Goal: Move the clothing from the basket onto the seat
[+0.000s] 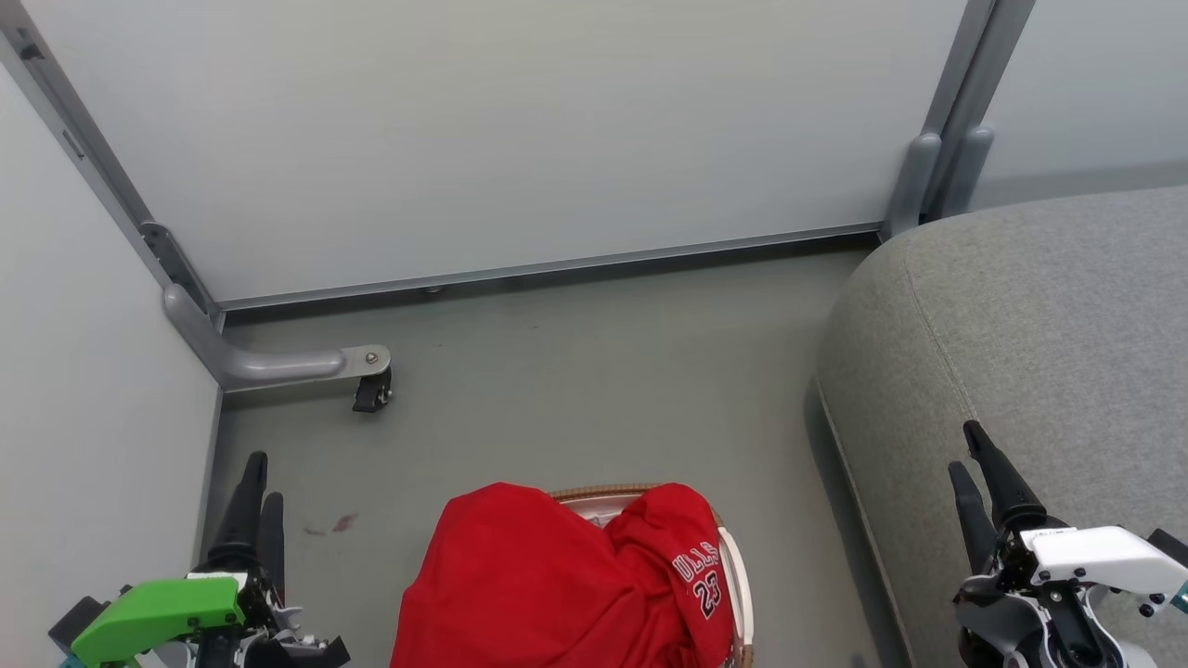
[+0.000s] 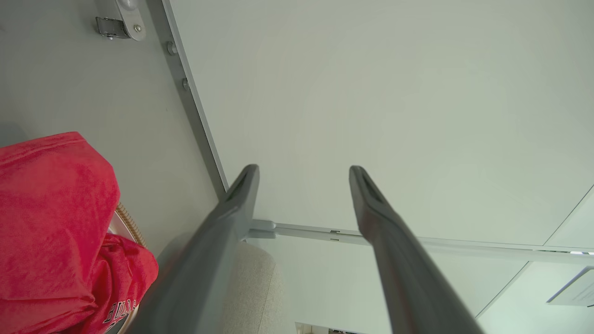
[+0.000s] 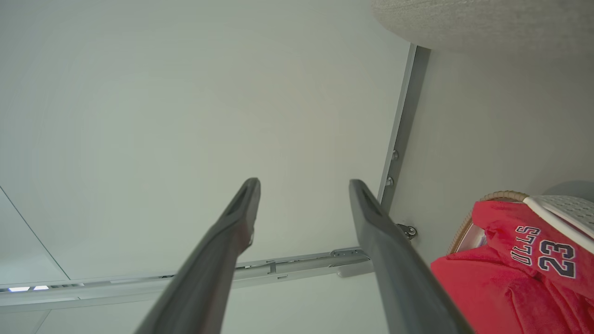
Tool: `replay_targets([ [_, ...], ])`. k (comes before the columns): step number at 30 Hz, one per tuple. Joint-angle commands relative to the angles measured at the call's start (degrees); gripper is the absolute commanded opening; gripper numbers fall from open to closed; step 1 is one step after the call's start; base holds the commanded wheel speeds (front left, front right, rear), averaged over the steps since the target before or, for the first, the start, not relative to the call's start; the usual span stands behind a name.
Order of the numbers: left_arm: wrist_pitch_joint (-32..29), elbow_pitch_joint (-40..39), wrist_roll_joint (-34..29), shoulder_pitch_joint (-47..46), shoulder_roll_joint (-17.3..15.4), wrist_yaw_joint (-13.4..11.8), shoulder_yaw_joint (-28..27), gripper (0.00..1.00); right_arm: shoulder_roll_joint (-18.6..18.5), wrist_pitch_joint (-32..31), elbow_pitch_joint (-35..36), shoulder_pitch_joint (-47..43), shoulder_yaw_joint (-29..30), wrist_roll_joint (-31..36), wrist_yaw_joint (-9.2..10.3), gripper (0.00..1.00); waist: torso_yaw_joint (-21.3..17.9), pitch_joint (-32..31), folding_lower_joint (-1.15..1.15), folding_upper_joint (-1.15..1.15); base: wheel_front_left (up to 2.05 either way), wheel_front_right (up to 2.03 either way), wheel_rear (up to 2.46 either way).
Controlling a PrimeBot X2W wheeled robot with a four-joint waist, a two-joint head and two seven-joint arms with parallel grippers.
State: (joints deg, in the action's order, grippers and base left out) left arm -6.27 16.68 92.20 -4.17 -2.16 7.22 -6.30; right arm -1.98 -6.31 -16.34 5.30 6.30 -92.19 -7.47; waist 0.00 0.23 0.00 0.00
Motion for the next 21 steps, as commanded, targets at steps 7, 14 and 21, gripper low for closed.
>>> replay_targets([
  [7,2.7,0.6,-7.9,-2.6,-0.8,0.0,0.1,1.0,-2.1,2.7,0.0,2.8,-1.6,6.2,-0.01,1.0,0.0,0.3,0.0,0.0,0.0,0.0,0.0],
  [14,4.5,0.8,-18.6,-3.5,-1.0,-0.1,0.7,1.0,-2.8,4.5,0.4,4.3,-2.2,15.8,-0.02,1.0,0.1,0.6,0.0,0.0,0.0,0.0,0.0],
  [21,6.2,1.6,-27.7,-4.1,-1.3,-0.1,2.6,1.0,-3.6,6.3,0.3,5.6,-4.5,24.2,-0.02,1.0,0.2,0.7,0.0,0.0,0.0,0.0,0.0],
])
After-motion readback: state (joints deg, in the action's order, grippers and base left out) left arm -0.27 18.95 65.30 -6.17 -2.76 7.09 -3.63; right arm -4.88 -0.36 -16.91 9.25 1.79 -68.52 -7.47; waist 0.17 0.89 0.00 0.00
